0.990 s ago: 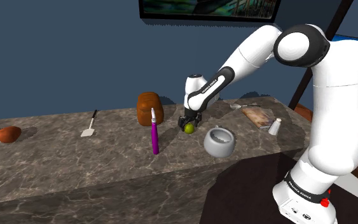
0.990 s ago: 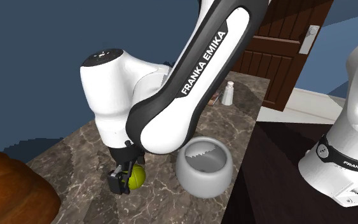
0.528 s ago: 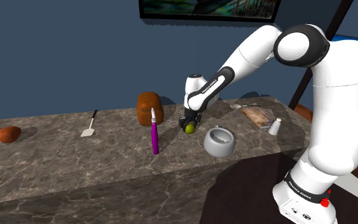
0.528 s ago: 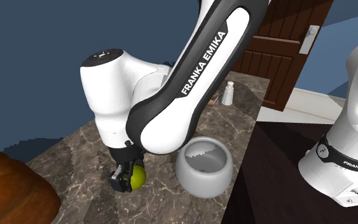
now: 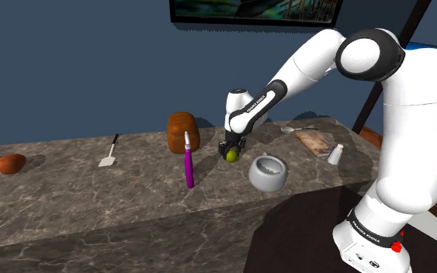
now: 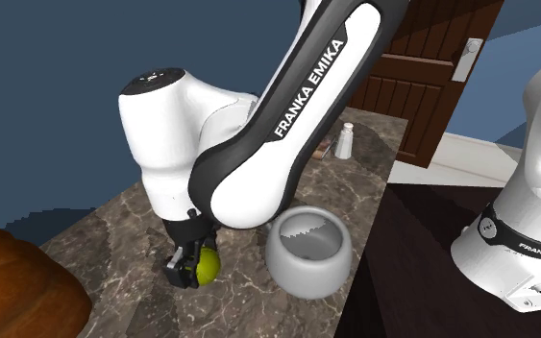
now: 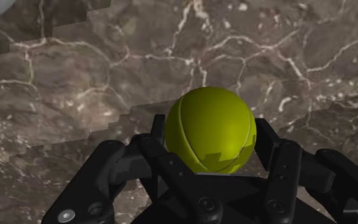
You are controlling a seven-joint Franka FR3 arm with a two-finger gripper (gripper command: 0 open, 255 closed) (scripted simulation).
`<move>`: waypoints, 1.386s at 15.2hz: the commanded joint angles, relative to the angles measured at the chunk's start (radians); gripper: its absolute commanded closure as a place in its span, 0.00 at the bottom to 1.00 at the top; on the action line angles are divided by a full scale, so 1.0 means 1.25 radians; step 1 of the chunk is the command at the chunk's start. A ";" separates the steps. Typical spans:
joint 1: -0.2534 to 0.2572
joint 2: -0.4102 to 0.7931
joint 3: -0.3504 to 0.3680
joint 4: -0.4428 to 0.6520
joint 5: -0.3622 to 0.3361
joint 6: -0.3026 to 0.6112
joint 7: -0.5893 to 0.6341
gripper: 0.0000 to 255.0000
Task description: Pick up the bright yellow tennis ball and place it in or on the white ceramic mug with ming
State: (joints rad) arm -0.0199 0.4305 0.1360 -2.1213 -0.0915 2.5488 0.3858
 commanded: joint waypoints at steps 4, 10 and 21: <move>-0.005 -0.043 0.006 -0.002 0.010 -0.040 -0.007 1.00; -0.010 -0.093 0.013 0.002 0.022 -0.093 -0.015 1.00; -0.015 -0.172 0.021 0.026 0.042 -0.196 -0.028 1.00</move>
State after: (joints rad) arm -0.0374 0.2260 0.1615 -2.0904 -0.0418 2.3162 0.3548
